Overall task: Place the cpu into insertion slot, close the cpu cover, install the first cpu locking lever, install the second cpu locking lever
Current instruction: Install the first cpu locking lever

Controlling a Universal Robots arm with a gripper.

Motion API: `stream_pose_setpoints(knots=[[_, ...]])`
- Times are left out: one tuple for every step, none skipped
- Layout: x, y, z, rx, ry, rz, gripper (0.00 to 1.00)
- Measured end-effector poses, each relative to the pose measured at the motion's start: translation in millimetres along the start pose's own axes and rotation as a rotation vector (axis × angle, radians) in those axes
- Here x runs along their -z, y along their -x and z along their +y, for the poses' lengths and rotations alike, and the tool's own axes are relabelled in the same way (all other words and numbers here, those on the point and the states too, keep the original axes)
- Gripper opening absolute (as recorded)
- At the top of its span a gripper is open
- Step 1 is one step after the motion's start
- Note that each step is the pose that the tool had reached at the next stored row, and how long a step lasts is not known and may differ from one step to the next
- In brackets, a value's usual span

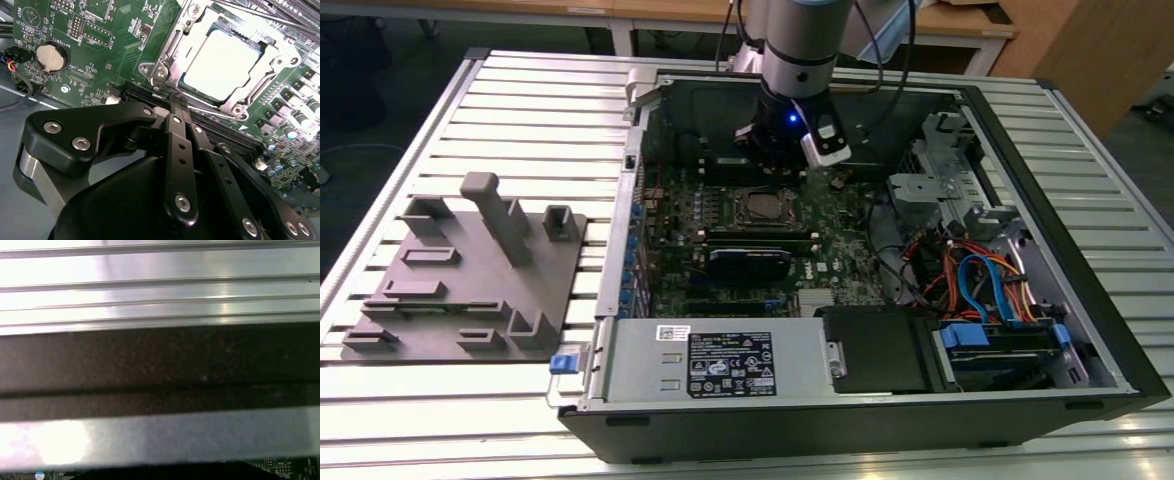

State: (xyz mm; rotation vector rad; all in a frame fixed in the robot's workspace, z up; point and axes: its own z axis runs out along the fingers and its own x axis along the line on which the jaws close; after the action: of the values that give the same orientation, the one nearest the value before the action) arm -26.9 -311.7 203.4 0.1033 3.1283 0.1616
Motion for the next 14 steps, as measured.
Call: stream_pose_setpoints(knots=[[0.0, 0.0, 0.0, 0.000, 0.0002, 0.0000, 0.11], [0.1, 0.0, 0.1, 0.000, 0.0003, -0.0001, 0.11], [0.1, 0.0, 0.1, 0.000, 0.0004, -0.0002, 0.11], [0.1, 0.0, 0.1, 0.000, 0.0005, -0.0002, 0.11], [0.1, 0.0, 0.1, 0.000, 0.0004, -0.0002, 0.11], [0.2, 0.0, 0.1, 0.000, 0.0003, -0.0002, 0.11], [0.2, 0.0, 0.0, 0.000, 0.0002, 0.0000, 0.11], [0.0, 0.0, 0.0, 0.000, 0.0000, 0.0000, 0.11], [-0.2, 0.0, 0.0, 0.000, -0.0002, 0.0000, 0.11], [-0.5, 0.0, 0.0, 0.000, -0.0004, -0.0001, 0.11], [-0.9, 0.1, -0.1, 0.000, -0.0006, -0.0001, 0.11], [-1.4, 0.1, -0.3, 0.000, -0.0006, -0.0001, 0.11], [-1.9, 0.2, -0.4, 0.000, -0.0007, -0.0001, 0.11], [-2.4, 0.3, -0.5, 0.000, -0.0007, -0.0001, 0.11]])
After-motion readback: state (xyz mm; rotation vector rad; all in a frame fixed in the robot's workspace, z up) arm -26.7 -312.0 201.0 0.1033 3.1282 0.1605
